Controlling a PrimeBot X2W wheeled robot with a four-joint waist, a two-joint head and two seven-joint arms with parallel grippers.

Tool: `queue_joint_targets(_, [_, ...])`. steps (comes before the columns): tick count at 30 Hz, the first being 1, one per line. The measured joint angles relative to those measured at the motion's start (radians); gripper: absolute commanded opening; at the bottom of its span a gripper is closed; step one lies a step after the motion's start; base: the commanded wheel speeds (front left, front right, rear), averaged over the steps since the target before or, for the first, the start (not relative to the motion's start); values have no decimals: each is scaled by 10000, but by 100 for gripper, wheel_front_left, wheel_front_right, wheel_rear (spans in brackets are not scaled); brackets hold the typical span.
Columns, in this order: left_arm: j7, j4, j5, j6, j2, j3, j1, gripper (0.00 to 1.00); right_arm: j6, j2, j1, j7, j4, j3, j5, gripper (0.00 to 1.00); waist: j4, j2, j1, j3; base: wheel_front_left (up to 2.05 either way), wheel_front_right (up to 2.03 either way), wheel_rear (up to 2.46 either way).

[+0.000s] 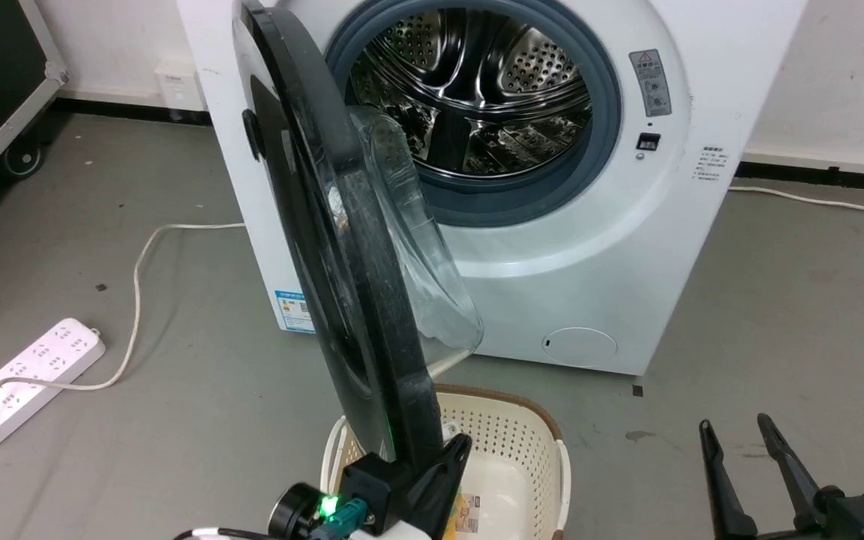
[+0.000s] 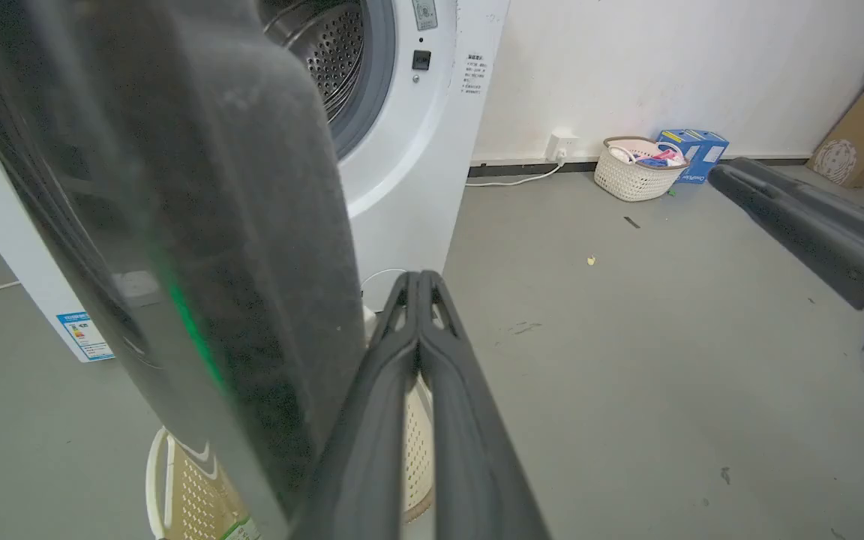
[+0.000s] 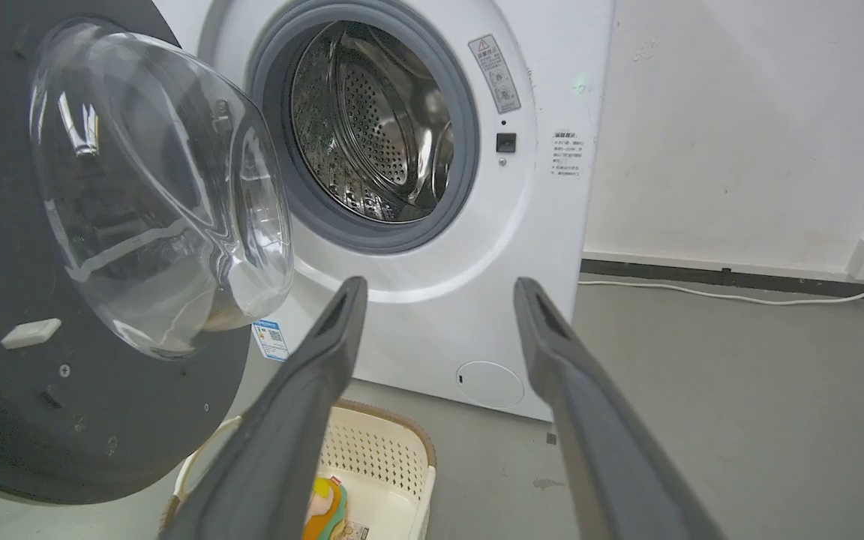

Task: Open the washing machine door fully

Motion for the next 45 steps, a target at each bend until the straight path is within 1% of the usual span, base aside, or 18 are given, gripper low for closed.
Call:
queue_joint_targets(1, [-92, 326, 27, 90, 10, 44, 1, 0, 0, 4, 2, 0, 38, 0, 0, 100, 66, 0, 0, 3, 0, 0, 0])
queue_joint_targets(4, [-299, 481, 10, 169, 4, 125, -2, 0, 0, 4, 5, 0, 58, 6, 0, 100, 169, 0, 0, 2, 0, 0, 0])
queue_joint_targets(7, [-568, 658, -54, 201, -40, 150, -4, 0, 0, 2, 8, 0, 96, -8, 0, 100, 399, 0, 0, -12, 0, 0, 0])
queue_joint_targets(8, [-665, 734, -61, 203, -48, 140, -6, 0, 0, 2, 8, 0, 117, -25, 2, 100, 592, 0, 0, -27, 0, 0, 0])
queue_joint_targets(9, [-665, 734, -61, 203, -48, 140, -6, 0, 0, 2, 8, 0, 117, -25, 2, 100, 592, 0, 0, -27, 0, 0, 0])
queue_joint_targets(15, [-790, 826, -165, 211, -8, 188, -27, 0, 0, 13, 14, 0, 224, 67, 92, 100, 1514, 0, 0, -120, 0, 0, 0])
queue_joint_targets(16, [-784, 826, -213, 268, 46, 247, -27, 0, 0, 25, 14, 0, 255, 98, 98, 100, 1827, 0, 0, -150, 0, 0, 0])
queue_joint_targets(17, [-784, 826, -213, 268, 46, 247, -27, 0, 0, 25, 14, 0, 255, 98, 98, 100, 1827, 0, 0, -150, 0, 0, 0])
queue_joint_targets(22, [-779, 819, -332, 472, 267, 610, -30, 0, 0, 48, 13, 0, 303, 199, 117, 100, 2630, 0, 0, -212, 0, 0, 0])
queue_joint_targets(23, [-777, 800, -380, 606, 395, 832, -30, 0, 0, 52, 11, 0, 336, 251, 146, 100, 2940, -1, 0, -232, 0, 0, 0])
queue_joint_targets(24, [-777, 800, -380, 606, 395, 832, -30, 0, 0, 52, 11, 0, 336, 251, 146, 100, 2940, -1, 0, -232, 0, 0, 0])
queue_joint_targets(30, [-663, 698, -648, 826, 882, 1553, -51, 0, 0, 75, -2, -2, 408, 382, 167, 100, 3672, 0, -1, -224, 0, 0, 0])
queue_joint_targets(32, [-575, 696, -769, 934, 1126, 1919, -226, 0, 0, 79, -15, 0, 422, 477, 167, 100, 3824, -1, 0, -87, 0, 0, 0])
queue_joint_targets(33, [-575, 696, -769, 934, 1126, 1919, -226, 0, 0, 79, -15, 0, 422, 477, 167, 100, 3824, -1, 0, -87, 0, 0, 0])
queue_joint_targets(36, [-510, 700, -917, 1034, 1361, 2343, -446, 0, 0, 88, -73, 0, 418, 610, 151, 100, 3824, -1, 0, 199, 0, 0, 0])
queue_joint_targets(40, [-441, 798, -1195, 1058, 1774, 2963, -731, 0, 0, 63, -496, 0, 405, 742, 84, 100, 3700, -1, 0, 731, 0, 0, 0])
queue_joint_targets(45, [-456, 1064, -1453, 1149, 2395, 3802, -1224, 0, 0, -209, -847, -2, 399, 765, 61, 100, 3434, -1, 1, 1518, 0, 0, 0])
